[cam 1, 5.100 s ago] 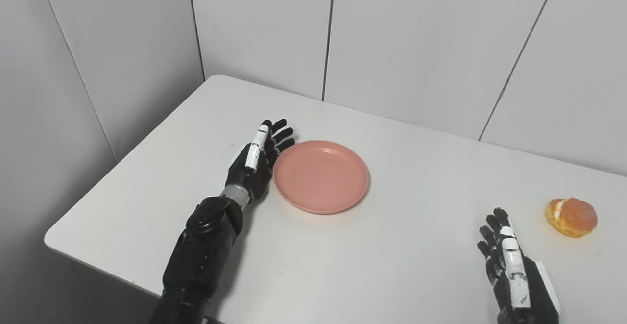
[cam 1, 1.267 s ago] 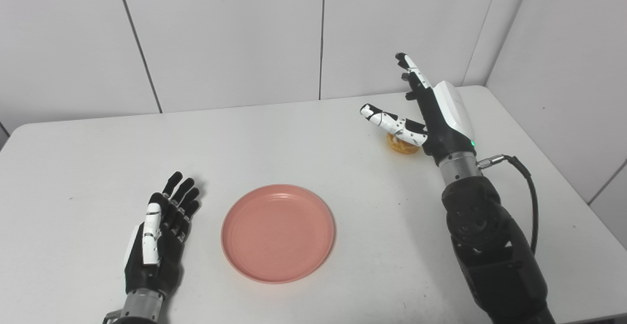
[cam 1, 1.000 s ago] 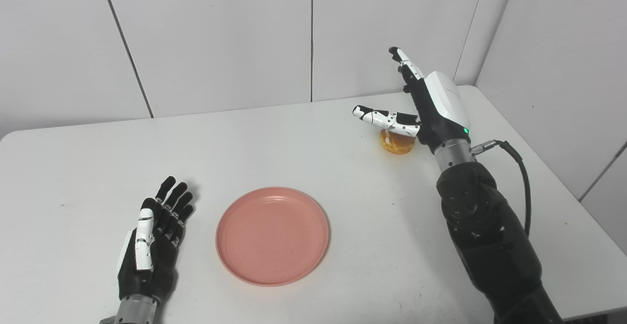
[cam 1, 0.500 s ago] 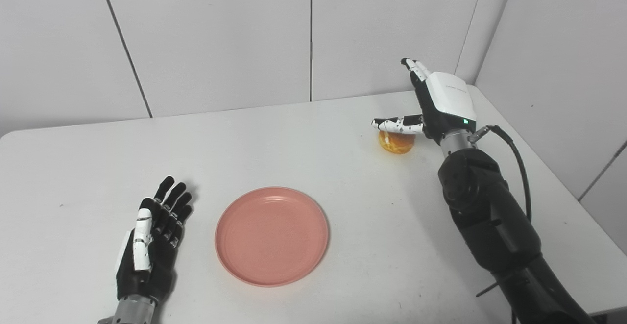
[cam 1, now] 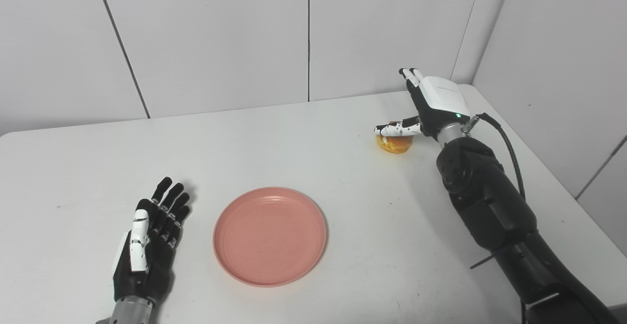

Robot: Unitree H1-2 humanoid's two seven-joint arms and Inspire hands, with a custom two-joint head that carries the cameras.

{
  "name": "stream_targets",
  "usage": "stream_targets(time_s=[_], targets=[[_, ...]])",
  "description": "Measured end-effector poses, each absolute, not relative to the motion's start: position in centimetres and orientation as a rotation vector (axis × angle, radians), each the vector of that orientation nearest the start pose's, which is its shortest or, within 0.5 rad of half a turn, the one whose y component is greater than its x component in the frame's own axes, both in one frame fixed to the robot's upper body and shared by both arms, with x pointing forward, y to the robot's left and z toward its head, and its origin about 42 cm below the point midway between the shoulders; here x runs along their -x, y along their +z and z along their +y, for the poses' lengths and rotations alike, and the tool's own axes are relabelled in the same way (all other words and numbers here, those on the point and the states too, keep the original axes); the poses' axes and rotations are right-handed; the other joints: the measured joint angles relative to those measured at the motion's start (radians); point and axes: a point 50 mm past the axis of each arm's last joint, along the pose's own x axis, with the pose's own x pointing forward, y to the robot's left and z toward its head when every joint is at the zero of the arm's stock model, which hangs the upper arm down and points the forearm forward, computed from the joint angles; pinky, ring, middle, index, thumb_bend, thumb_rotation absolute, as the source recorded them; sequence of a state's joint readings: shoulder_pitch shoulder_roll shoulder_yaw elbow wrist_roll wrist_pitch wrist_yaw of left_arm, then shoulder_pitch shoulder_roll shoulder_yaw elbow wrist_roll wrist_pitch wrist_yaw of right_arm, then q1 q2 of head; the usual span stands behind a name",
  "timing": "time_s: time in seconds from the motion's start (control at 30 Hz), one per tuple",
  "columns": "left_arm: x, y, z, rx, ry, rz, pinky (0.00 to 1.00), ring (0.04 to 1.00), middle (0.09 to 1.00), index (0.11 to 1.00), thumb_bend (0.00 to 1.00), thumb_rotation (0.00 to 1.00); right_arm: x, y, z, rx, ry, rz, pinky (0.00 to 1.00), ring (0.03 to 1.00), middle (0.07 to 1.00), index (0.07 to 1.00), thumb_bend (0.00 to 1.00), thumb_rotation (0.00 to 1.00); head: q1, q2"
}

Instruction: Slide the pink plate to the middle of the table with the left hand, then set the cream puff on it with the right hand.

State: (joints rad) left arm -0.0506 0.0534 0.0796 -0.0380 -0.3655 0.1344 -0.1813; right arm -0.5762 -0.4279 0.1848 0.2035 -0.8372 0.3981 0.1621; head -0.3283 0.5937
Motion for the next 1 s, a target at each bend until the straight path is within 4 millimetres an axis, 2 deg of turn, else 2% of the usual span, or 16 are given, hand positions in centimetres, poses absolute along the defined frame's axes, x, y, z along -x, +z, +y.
stream_targets(time_s=[0.37, 0.53, 1.0], targets=[[-29.8, 11.7, 23.3, 0.315, -0.15, 0.01, 0.96, 0.923, 0.91, 0.888, 0.43, 1.0, -46.1, 22.8, -30.5, 1.24, -0.111, 0.094, 0.73, 0.868, 0.932, 0.919, 0.86, 0.46, 0.002, 0.014], [-29.8, 11.7, 23.4, 0.314, -0.15, 0.009, 0.96, 0.924, 0.912, 0.89, 0.44, 1.0, -46.3, 21.8, -30.7, 1.227, -0.097, 0.125, 0.7, 0.851, 0.927, 0.919, 0.87, 0.48, 0.0, 0.02], [-29.8, 11.8, 23.3, 0.315, -0.153, 0.018, 0.97, 0.931, 0.919, 0.894, 0.44, 1.0, -46.3, 21.4, -30.1, 1.188, -0.057, 0.129, 0.67, 0.824, 0.913, 0.917, 0.87, 0.47, 0.0, 0.031]])
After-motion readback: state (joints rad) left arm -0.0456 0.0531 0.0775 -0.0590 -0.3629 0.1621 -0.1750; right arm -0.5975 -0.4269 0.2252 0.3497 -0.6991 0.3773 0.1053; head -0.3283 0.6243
